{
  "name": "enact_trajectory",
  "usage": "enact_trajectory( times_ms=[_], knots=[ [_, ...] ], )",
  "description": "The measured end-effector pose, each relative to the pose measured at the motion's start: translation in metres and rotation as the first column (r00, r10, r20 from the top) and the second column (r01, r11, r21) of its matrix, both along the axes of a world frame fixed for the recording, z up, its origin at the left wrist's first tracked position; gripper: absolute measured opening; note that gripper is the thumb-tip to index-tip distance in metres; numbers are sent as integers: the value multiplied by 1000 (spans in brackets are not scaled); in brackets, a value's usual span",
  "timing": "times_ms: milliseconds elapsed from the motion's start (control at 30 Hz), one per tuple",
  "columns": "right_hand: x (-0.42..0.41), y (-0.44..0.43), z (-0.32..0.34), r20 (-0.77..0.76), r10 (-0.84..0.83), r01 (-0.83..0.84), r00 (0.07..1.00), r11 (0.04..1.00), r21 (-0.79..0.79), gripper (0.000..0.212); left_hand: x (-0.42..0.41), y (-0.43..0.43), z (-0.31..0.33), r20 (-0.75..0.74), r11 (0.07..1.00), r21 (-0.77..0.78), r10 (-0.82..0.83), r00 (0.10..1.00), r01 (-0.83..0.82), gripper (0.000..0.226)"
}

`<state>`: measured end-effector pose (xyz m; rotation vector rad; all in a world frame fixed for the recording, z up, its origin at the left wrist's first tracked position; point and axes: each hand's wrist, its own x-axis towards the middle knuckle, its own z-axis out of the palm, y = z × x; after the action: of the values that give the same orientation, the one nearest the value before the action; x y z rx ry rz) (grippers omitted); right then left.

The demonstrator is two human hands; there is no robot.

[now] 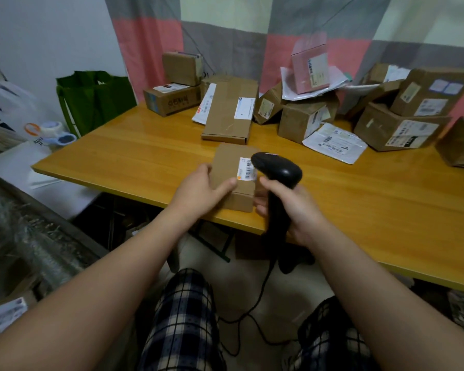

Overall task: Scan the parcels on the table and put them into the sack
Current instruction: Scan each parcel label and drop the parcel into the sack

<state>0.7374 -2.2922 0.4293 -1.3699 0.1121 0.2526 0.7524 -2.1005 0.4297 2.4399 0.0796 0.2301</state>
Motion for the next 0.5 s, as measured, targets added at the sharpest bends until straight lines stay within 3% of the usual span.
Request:
enact_trajectory(
  times_ms=[100, 200, 300, 400, 500],
  knots=[
    [-13, 16, -4, 24, 65, -66, 998, 997, 31, 22, -3, -3, 1, -179, 989, 141, -12, 984, 38, 111],
    [-20, 18, -3, 85, 31, -30, 996, 999, -12, 13, -2, 4, 6, -243, 970, 243, 31, 969, 30, 108],
    [-21, 12, 1, 213, -67, 99, 975, 985, -145, 13, -3, 25, 13, -296, 951, 200, -170, 940, 234, 94],
    [-16, 3, 0, 329, -164, 267, 930, 917, -297, 38, -9, 44, 15, -322, 887, 130, -384, 865, 442, 86],
    [-15, -2, 2, 280, -138, 214, 950, 940, -266, 24, -17, 42, 8, -218, 925, -59, -380, 899, 377, 88]
  ],
)
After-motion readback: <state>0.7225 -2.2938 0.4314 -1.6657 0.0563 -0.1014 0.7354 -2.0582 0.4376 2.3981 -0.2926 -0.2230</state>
